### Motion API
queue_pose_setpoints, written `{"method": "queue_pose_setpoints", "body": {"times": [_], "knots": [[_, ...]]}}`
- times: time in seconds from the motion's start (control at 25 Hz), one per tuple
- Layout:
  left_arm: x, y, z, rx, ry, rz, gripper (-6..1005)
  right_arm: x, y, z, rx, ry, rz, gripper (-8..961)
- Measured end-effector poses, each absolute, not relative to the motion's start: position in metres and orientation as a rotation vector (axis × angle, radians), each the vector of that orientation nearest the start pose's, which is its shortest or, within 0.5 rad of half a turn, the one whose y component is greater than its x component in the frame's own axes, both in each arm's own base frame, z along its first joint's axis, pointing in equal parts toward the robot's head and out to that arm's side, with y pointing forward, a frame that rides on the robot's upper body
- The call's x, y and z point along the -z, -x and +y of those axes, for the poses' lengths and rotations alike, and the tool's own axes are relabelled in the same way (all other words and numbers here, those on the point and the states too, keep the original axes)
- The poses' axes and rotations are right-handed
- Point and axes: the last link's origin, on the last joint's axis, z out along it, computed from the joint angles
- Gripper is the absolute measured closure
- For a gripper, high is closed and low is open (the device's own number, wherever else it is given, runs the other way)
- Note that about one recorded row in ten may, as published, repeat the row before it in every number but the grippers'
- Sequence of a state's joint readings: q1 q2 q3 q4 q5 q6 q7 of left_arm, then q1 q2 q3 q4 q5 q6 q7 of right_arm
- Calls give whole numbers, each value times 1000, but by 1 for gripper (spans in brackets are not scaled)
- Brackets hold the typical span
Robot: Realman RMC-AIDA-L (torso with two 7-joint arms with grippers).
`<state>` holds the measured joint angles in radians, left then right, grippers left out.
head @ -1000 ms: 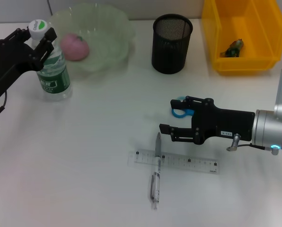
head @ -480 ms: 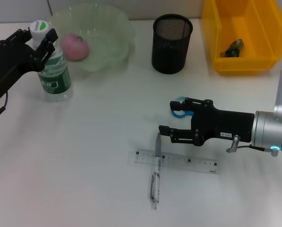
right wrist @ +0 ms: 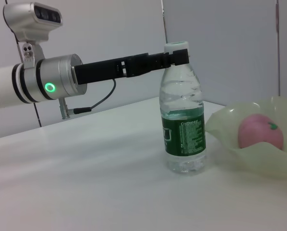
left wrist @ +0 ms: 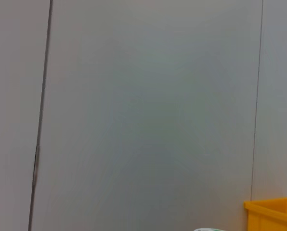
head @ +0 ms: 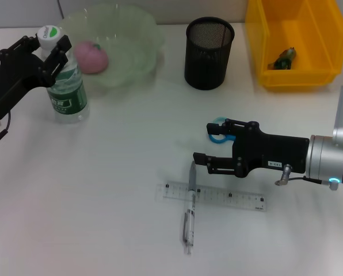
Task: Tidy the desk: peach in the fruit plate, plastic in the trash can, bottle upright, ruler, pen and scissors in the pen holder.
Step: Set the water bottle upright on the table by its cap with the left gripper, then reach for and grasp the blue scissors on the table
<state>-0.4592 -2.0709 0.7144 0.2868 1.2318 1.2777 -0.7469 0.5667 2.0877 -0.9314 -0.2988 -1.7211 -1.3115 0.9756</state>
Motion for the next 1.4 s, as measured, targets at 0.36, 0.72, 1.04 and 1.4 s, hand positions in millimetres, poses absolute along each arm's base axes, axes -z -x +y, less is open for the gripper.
{"method": "queue_pose_setpoints", "body": {"times": [0.36, 0.72, 1.04, 1.4], "knots": [[-10, 304, 345, 898, 1979, -507, 550, 74, -265, 317, -685, 2720, 456, 181], [-11, 305, 345, 899, 1972, -509, 431, 74, -265, 317, -687, 2719, 458, 181], [-12, 304, 345, 910, 1972, -509, 273, 74, -265, 317, -688, 2717, 459, 182], [-39, 287, 352, 1096, 1913, -505, 225, 74, -266, 317, -691, 2709, 467, 182]]}}
